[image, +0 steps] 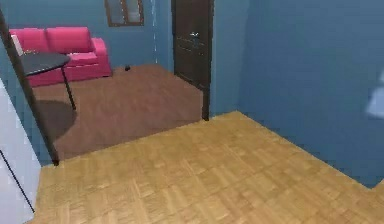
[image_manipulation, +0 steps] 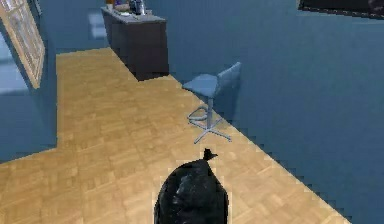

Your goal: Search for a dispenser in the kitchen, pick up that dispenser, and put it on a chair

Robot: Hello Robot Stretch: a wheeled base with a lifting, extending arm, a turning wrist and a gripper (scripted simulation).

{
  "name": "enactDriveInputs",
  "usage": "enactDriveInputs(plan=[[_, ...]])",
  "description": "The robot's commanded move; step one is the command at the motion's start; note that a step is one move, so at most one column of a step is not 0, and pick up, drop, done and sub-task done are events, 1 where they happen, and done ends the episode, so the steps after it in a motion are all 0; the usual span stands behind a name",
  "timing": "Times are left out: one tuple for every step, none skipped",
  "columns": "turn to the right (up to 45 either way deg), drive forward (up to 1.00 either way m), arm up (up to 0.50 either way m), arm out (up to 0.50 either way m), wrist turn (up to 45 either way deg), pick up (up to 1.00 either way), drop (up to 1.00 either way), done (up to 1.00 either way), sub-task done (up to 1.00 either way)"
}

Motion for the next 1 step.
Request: enactDriveInputs(plan=[[0.0, 0.15, 0.0, 0.0, 0.0, 0.0, 0.0, 0.0, 0.0]])
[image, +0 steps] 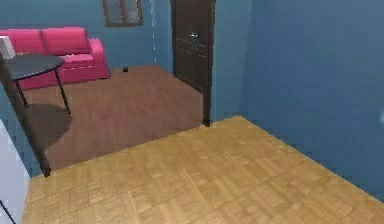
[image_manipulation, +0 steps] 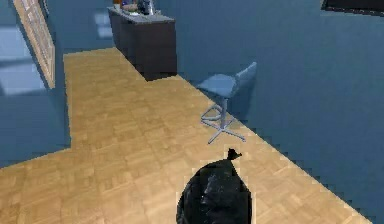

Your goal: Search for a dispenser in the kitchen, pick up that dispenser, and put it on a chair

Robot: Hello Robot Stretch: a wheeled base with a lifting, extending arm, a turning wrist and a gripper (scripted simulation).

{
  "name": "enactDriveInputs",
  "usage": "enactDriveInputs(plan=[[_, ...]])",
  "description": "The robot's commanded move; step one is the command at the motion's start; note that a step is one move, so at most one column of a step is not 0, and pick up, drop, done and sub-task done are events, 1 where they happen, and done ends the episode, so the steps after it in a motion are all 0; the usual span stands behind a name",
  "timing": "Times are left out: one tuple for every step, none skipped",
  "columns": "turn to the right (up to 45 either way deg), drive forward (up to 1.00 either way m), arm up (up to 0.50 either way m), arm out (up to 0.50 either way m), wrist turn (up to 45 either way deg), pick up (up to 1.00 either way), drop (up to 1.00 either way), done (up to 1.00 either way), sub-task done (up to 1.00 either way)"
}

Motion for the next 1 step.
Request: enactDriveInputs(plan=[[30.0, 0.0, 0.0, 0.0, 0.0, 0.0, 0.0, 0.0, 0.0]])
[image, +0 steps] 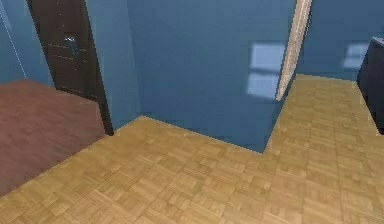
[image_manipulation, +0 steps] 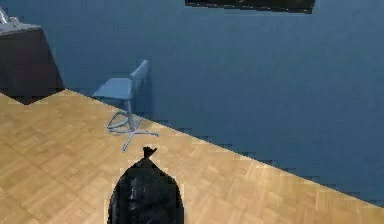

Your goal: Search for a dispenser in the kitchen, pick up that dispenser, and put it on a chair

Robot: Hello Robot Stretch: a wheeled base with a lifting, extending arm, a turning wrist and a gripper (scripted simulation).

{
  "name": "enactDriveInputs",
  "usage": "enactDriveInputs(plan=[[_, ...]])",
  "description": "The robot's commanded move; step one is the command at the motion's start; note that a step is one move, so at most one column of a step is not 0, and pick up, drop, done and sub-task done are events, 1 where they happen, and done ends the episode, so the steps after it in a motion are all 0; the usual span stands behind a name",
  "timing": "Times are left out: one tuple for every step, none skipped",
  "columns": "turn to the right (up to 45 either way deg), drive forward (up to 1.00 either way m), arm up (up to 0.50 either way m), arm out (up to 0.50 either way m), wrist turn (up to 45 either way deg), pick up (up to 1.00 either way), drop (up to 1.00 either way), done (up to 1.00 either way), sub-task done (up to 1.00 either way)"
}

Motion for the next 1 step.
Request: enactDriveInputs(plan=[[0.0, 0.3, 0.0, 0.0, 0.0, 0.0, 0.0, 0.0, 0.0]])
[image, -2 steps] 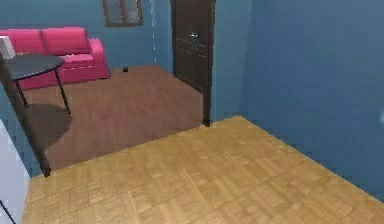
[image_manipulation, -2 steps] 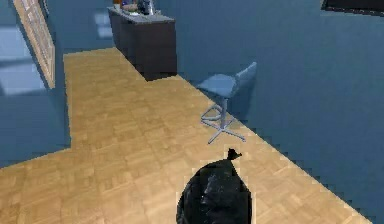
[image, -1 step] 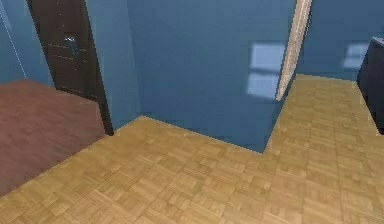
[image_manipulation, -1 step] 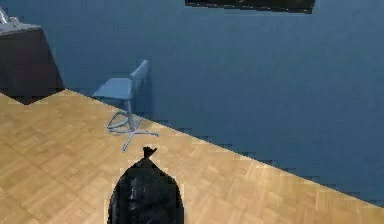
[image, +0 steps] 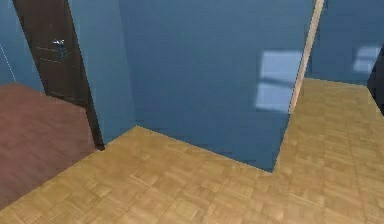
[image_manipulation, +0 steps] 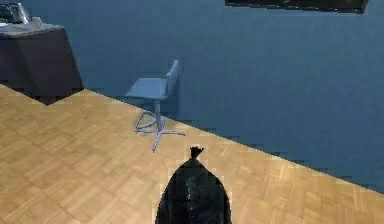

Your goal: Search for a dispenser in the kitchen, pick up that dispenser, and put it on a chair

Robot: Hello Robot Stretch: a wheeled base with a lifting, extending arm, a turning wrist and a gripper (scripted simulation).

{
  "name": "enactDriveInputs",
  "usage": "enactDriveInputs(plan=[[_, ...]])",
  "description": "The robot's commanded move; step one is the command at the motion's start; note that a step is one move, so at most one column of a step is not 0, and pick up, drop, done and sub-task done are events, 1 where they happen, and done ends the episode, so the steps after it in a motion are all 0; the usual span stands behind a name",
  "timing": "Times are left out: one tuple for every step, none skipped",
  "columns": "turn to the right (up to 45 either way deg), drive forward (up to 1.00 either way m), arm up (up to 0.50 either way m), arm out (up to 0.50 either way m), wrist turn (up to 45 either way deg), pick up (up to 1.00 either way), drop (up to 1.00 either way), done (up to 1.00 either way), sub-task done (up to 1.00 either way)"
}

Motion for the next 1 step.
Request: enactDriveInputs(plan=[[27.0, 0.0, 0.0, 0.0, 0.0, 0.0, 0.0, 0.0, 0.0]])
